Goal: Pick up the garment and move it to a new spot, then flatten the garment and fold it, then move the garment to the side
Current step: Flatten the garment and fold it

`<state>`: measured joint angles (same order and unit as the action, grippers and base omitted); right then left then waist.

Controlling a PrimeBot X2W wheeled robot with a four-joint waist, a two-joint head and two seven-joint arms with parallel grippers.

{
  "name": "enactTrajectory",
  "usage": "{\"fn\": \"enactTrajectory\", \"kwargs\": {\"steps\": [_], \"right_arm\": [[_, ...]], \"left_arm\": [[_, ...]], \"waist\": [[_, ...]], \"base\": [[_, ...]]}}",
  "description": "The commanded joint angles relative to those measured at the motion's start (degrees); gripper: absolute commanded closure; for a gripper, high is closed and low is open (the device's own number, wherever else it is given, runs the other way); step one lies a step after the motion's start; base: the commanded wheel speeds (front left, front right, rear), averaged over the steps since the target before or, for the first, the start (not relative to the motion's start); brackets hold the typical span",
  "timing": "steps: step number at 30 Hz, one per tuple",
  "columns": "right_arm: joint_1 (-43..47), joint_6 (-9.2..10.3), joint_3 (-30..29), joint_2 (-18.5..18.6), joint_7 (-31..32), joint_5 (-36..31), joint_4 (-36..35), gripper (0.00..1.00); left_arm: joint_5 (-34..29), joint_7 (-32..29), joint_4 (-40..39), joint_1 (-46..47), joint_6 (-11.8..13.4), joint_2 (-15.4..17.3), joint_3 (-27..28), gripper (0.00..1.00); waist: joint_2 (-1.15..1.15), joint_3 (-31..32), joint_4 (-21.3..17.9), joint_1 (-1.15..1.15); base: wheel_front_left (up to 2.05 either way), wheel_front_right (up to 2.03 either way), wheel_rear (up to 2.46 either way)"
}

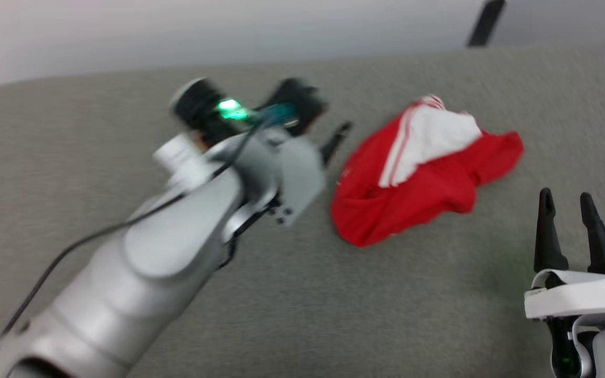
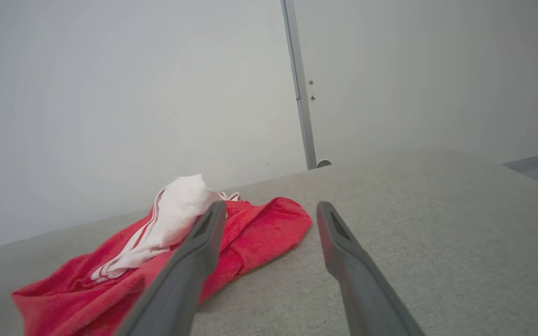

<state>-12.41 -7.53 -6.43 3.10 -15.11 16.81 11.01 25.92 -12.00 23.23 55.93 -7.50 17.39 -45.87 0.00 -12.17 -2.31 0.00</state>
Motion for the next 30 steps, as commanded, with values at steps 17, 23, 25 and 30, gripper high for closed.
{"fn": "enactTrajectory", "kwargs": {"steps": [17, 23, 25, 30], "right_arm": [[-5.5, 0.08, 3.2, -0.2, 0.0, 7.1, 2.0, 0.00], [-6.2, 0.08, 3.9, -0.2, 0.0, 8.1, 2.2, 0.00], [-6.6, 0.08, 4.3, -0.2, 0.0, 8.3, 2.3, 0.00], [-7.1, 0.08, 5.0, -0.2, 0.0, 9.0, 2.4, 0.00]], "left_arm": [[30.7, -17.9, 6.4, 22.7, 0.1, -0.5, -25.7, 0.00], [32.8, -17.6, 8.9, 26.3, 0.1, -3.4, -27.1, 0.00], [32.1, -16.9, 10.4, 27.1, 0.1, -3.8, -27.3, 0.00], [28.0, -16.8, 13.2, 27.2, 0.1, -3.8, -27.5, 0.00]], "waist": [[0.00, -13.4, -13.4, 0.00], [0.00, -14.4, -14.0, 0.00], [0.00, -14.8, -14.3, 0.00], [0.00, -15.3, -15.0, 0.00]], "base": [[0.00, 0.00, 0.00], [0.00, 0.00, 0.00], [0.00, 0.00, 0.00], [0.00, 0.00, 0.00]]}}
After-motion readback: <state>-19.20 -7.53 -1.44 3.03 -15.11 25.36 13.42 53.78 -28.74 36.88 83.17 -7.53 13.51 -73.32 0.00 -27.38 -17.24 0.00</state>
